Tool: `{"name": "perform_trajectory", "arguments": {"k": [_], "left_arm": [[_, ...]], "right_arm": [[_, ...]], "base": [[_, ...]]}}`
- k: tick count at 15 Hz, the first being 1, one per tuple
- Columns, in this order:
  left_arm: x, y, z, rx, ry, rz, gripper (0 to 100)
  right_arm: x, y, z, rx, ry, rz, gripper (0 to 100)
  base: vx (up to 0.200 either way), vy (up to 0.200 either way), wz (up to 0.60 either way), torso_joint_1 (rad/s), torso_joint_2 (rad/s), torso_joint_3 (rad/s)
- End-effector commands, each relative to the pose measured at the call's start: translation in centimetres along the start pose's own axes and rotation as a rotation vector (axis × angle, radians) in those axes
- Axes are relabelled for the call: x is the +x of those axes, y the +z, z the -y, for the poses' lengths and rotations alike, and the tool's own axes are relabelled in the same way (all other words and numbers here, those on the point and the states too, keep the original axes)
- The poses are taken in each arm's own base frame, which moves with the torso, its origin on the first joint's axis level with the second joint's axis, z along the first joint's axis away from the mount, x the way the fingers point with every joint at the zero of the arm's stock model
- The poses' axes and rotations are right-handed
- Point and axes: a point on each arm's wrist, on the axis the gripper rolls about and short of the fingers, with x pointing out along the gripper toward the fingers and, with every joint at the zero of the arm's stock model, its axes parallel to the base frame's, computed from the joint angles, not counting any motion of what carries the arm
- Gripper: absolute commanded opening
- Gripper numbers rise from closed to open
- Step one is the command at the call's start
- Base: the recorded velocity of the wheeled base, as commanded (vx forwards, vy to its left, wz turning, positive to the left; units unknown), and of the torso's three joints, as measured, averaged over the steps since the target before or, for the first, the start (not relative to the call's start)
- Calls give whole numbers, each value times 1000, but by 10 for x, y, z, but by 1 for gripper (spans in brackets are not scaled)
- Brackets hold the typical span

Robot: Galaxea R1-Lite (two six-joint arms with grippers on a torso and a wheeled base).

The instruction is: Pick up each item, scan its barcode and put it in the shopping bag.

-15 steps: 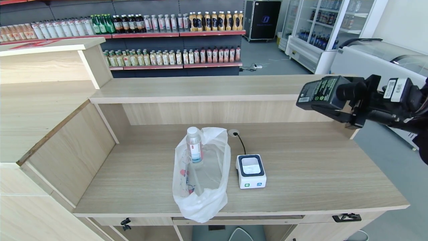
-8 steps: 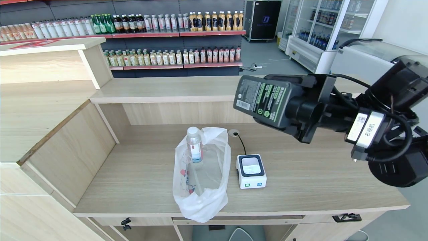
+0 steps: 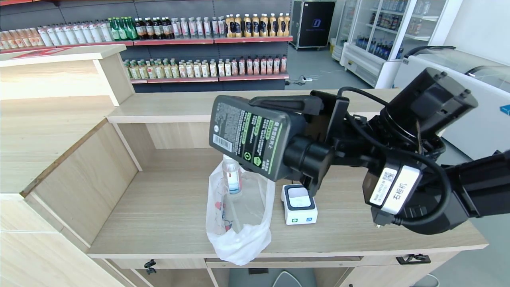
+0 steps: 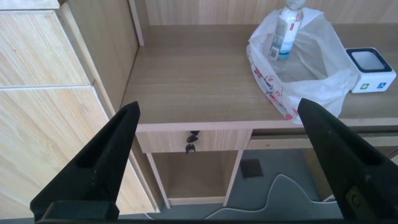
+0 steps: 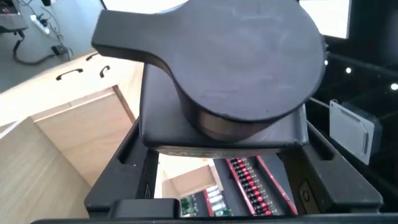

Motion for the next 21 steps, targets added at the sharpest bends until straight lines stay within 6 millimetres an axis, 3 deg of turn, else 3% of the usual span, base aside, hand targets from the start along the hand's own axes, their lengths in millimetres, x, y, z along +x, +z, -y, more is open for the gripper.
{"name": "perform_trajectory", "arguments": {"k": [1,9,21], "left_arm": [[0,0,0,0,0,-1,100],[0,0,0,0,0,-1,100],[0,0,0,0,0,-1,100]], "right_arm": [[14,-5,-19,38,14,34,0],[40,-13,-40,91,27,81,0],[47,-13,-43,123,21,58,0]], "base": [[0,0,0,0,0,0],[0,0,0,0,0,0],[0,0,0,0,0,0]]}}
